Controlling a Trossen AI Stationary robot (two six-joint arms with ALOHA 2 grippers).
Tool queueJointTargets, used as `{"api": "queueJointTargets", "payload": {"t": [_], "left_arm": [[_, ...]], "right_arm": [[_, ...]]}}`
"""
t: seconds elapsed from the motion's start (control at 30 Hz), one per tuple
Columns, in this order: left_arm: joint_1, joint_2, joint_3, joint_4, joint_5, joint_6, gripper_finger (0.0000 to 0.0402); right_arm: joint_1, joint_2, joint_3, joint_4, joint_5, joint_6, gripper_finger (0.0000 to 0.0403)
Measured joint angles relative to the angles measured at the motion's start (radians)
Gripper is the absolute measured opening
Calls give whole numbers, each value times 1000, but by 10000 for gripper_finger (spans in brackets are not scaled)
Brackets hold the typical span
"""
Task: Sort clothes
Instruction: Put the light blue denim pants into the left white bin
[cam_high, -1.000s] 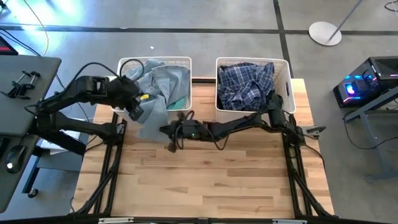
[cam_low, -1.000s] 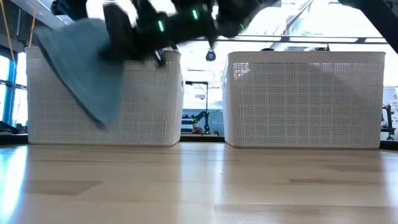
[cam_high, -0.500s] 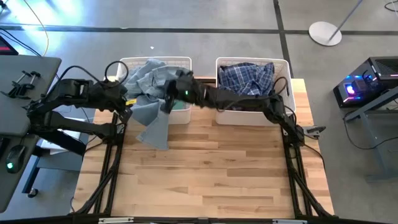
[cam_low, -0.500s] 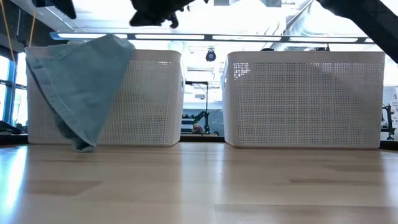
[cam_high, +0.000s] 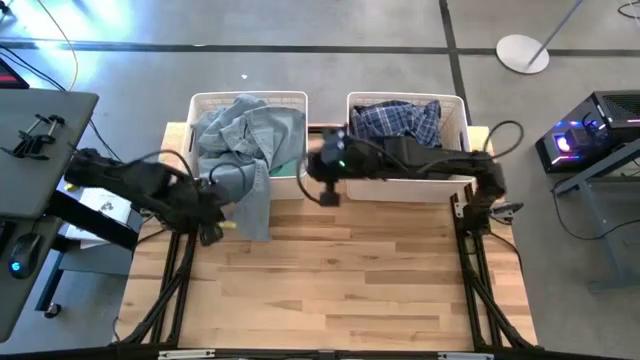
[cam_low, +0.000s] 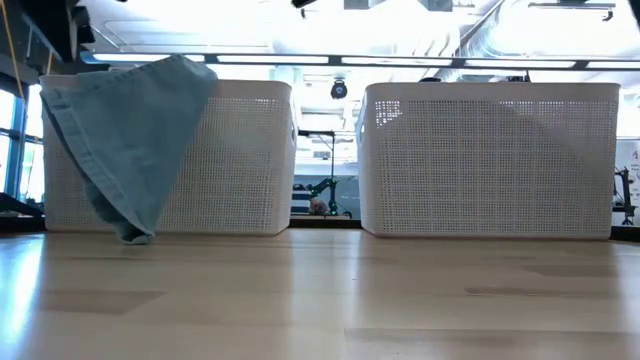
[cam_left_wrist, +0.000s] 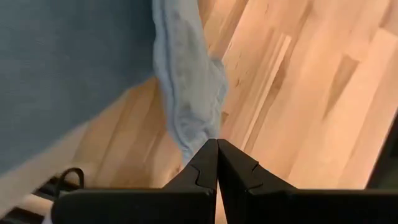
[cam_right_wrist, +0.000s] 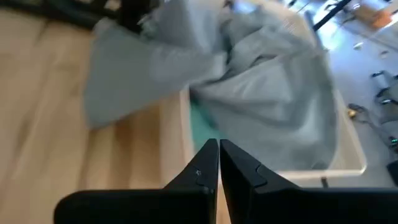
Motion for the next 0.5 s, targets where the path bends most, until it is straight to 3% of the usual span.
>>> {"api": "queueJointTargets", "payload": {"t": [0.13, 0.23, 0.5], "left_arm": [[-83, 49, -28, -12, -70, -150, 4], [-100, 55, -30, -9, -81, -223, 32], [-99, 43, -35, 33, -105, -383, 191]], "right_arm": [[72, -118, -167, 2, -1, 54, 9], [124, -208, -293, 41, 7, 93, 9], [252, -401, -601, 133, 50, 211, 9]]}}
